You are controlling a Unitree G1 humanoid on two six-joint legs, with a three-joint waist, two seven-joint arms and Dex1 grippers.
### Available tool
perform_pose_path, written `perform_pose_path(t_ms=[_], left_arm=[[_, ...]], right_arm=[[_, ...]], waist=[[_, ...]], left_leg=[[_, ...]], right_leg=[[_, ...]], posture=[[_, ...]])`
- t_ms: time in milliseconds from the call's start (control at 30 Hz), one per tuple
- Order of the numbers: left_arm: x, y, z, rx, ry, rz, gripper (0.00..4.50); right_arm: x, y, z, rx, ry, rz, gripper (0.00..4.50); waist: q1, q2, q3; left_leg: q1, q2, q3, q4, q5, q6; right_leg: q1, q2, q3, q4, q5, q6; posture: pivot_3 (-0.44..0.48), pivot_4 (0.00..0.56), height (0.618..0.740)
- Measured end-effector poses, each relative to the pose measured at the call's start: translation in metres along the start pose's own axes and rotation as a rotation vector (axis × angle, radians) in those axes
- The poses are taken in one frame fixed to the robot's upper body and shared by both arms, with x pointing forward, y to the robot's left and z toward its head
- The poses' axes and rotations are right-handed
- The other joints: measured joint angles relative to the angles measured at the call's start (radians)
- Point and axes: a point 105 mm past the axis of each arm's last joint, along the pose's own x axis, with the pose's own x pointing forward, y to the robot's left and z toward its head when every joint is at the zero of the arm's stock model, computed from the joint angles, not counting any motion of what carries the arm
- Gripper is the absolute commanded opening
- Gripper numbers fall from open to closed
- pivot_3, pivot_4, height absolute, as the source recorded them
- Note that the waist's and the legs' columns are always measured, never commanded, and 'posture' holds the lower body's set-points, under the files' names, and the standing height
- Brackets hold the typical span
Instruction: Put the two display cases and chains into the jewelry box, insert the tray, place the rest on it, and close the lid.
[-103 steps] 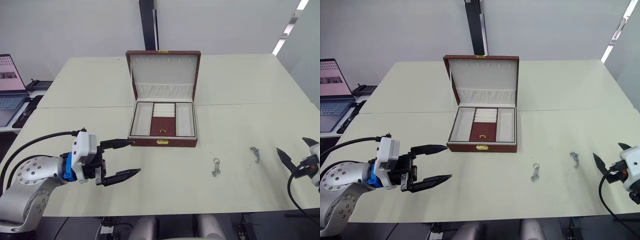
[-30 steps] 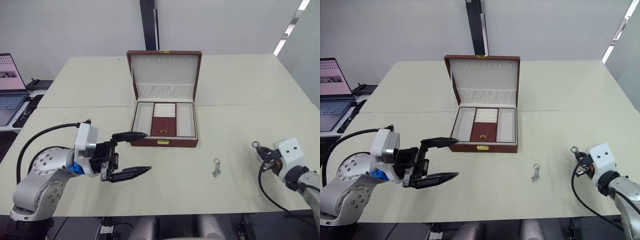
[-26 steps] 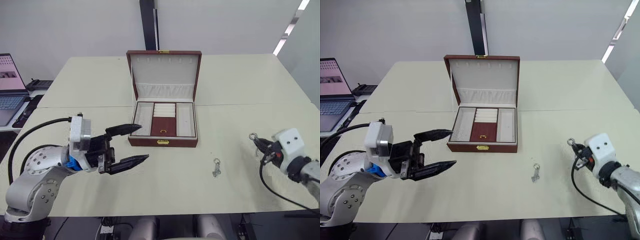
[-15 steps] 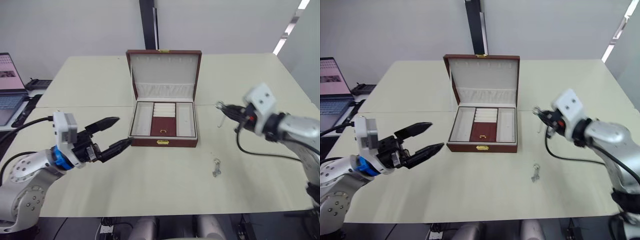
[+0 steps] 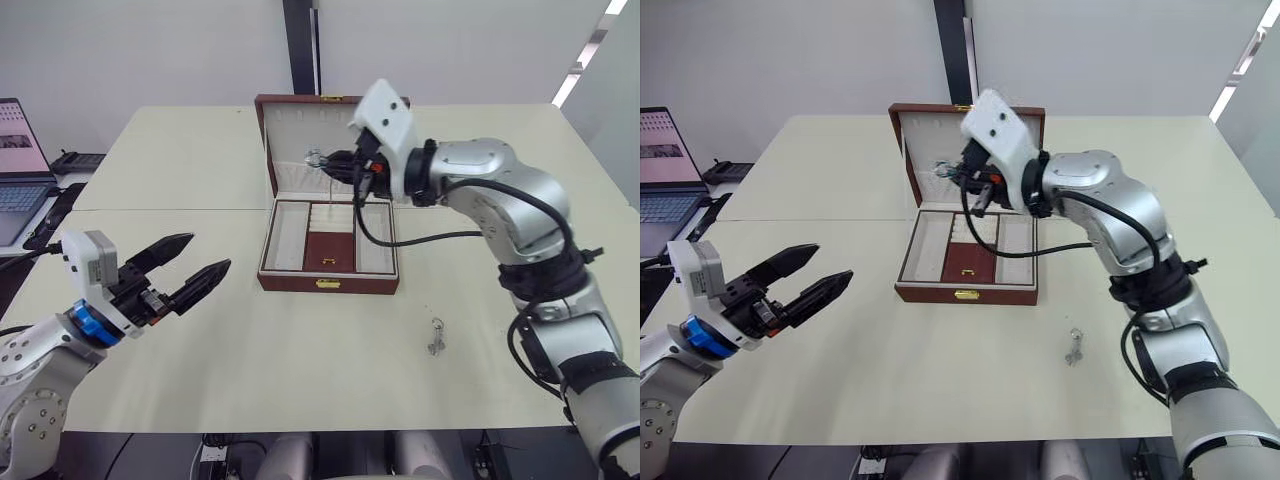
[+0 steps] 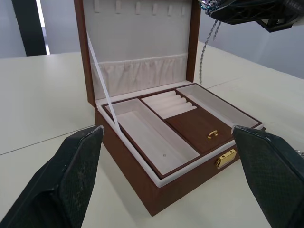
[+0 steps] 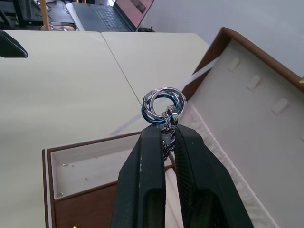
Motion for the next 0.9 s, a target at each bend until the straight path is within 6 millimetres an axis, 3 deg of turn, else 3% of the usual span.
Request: perform_pose_path(t_ms=[200,533,900], left_arm=[[-0.01,-0.001,-0.007,-0.009,0.039,0.039,4.5],[-0.009,-0.013,-0.007,0.016,0.054,-0.004,4.5],[-0.008,-0.014,-0.008,0.012,0.056,-0.011,4.5]], right_arm=[[0.024,0.014,-0.009,0.001,0.007,0.074,0.06],[0.056,0.036,-0.02,0.004,0.017,0.155,0.06],[0.069,0.056,-0.036,-0.006,0.055,0.218,0.06]], waist=[[-0.003,0.0,0.0],[-0.005,0.001,0.0],[-0.006,0.001,0.0]], left_leg=[[0.0,0.0,0.0,0.0,0.0,0.0],[0.0,-0.001,0.0,0.0,0.0,-0.001],[0.0,-0.001,0.0,-0.001,0.0,-0.001]], right_leg=[[-0.001,0.0,0.0,0.001,0.0,0.0],[-0.001,0.001,0.0,0.001,0.0,0.0],[-0.001,0.001,0.0,0.001,0.0,0.0]], posture=[[0.0,0.15,0.74],[0.0,0.15,0.74],[0.0,0.15,0.74]])
